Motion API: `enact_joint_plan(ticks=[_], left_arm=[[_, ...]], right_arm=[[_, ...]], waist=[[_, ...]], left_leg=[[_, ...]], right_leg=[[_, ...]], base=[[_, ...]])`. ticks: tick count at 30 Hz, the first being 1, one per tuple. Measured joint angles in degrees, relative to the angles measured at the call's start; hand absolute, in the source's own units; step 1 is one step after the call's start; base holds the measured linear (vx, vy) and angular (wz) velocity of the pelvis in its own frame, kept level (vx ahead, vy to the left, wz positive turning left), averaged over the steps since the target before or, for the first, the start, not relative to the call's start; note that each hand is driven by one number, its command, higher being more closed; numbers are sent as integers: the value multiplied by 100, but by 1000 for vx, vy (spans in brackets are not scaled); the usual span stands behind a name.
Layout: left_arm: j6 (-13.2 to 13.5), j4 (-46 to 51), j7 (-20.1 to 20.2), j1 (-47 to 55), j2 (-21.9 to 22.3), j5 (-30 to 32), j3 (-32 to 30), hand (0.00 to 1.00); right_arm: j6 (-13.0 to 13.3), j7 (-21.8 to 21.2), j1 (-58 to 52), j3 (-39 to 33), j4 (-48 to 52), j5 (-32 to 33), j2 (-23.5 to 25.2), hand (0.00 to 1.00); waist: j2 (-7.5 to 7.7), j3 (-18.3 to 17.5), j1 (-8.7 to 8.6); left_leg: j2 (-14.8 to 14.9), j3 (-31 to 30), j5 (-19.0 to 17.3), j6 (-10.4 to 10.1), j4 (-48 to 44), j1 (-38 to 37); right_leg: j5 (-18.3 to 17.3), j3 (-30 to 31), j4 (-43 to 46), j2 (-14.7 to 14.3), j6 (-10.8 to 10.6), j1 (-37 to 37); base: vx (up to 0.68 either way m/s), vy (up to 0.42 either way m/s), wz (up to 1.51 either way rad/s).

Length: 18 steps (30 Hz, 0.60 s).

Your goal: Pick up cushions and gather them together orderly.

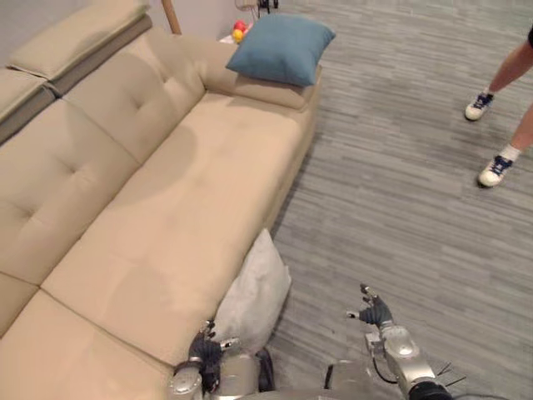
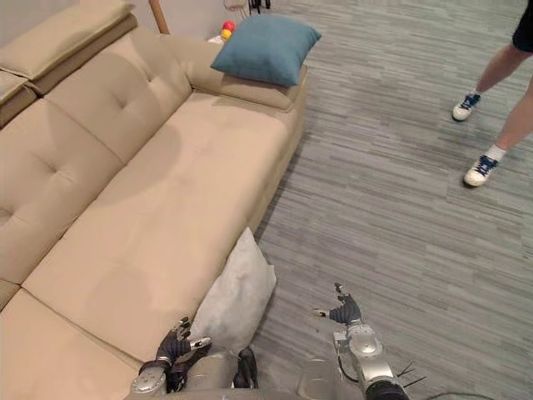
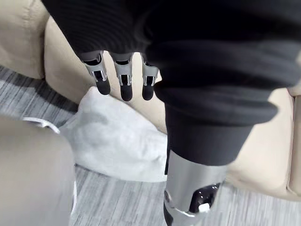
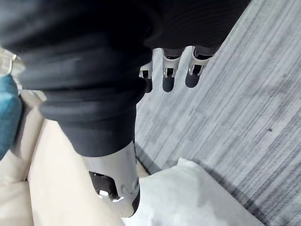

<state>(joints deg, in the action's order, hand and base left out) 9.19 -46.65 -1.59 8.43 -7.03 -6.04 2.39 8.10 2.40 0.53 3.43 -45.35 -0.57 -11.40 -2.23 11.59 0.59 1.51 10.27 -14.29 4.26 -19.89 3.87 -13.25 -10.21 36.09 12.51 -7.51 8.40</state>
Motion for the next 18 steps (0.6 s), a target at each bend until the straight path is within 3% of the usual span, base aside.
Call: enact_joint_plan(ticks=[3,5,6,7,8,9,12,14,15,16,17,18], left_arm=[[4,13,-55,-274,-107,-16,-10,0],[6,9,-123,-476,-106,-59,-15,0],[8,8,-128,-509,-108,-62,-16,0],[28,37,-129,-498,-120,-63,-11,0],[12,-21,-145,-517,-4,-77,-34,0],[22,-5,-153,-392,162,-109,-27,0],[20,-4,-166,-305,271,-189,-32,0],[20,16,-170,-279,306,-240,-39,0],[19,34,-172,-263,327,-241,-39,0],[18,41,-174,-257,336,-241,-38,0],[17,83,-172,-247,343,-240,-28,0],[15,108,-174,-229,326,-240,-30,0]], right_arm=[[1,10,-2,-38,-6,20,-54,0],[3,20,-68,-152,12,103,-96,0],[6,34,-116,-196,29,128,-99,0],[8,71,-248,-235,42,195,-89,0],[0,83,-298,-269,17,243,-134,0],[10,125,-296,-328,56,283,-137,0],[36,132,-302,-437,145,364,-130,0],[37,144,-375,-499,159,507,48,0],[42,183,-434,-605,172,574,135,0],[47,197,-448,-621,173,576,159,0],[52,247,-465,-688,173,583,239,0],[51,275,-442,-709,148,636,290,0]], waist=[[-31,1,-10],[-12,-5,-156],[20,-9,-162],[205,-87,-134],[126,-66,-124],[-42,-152,-39],[-144,-165,38],[-131,-132,38],[-31,-61,39],[-27,-58,37],[-7,-47,49],[45,-8,133]], left_leg=[[-4,-857,24,-37,160,-65],[-62,-1694,87,-216,185,-88],[-108,-1824,98,-293,172,-113],[-282,-2011,45,-461,141,-168],[-266,-2201,-75,-627,70,-206],[-39,-2326,7,-773,81,-90],[186,-2446,95,-925,94,47],[345,-2327,231,-1153,77,157],[476,-1882,273,-1220,57,220],[525,-1711,268,-1212,32,256],[683,-1030,226,-1121,-77,369],[850,-394,196,-894,-273,542]], right_leg=[[-196,690,-410,-597,95,404],[-119,1740,-866,-1030,31,695],[8,1908,-1088,-1044,3,689],[721,2116,-1623,-855,41,633],[757,1883,-1406,-817,47,632],[728,1540,-1379,-884,136,613],[620,1036,-1440,-966,315,491],[582,600,-1436,-960,379,288],[523,290,-1463,-918,479,121],[515,209,-1482,-912,493,89],[465,34,-1537,-879,575,58],[373,-95,-1544,-817,588,86]], base=[[305,-98,128],[276,-218,188],[282,-278,192],[290,-317,146],[324,-379,160],[270,-363,110],[121,-247,83],[39,-240,124],[-5,-127,107],[-30,-121,101],[-105,-36,60],[-128,-29,48]])
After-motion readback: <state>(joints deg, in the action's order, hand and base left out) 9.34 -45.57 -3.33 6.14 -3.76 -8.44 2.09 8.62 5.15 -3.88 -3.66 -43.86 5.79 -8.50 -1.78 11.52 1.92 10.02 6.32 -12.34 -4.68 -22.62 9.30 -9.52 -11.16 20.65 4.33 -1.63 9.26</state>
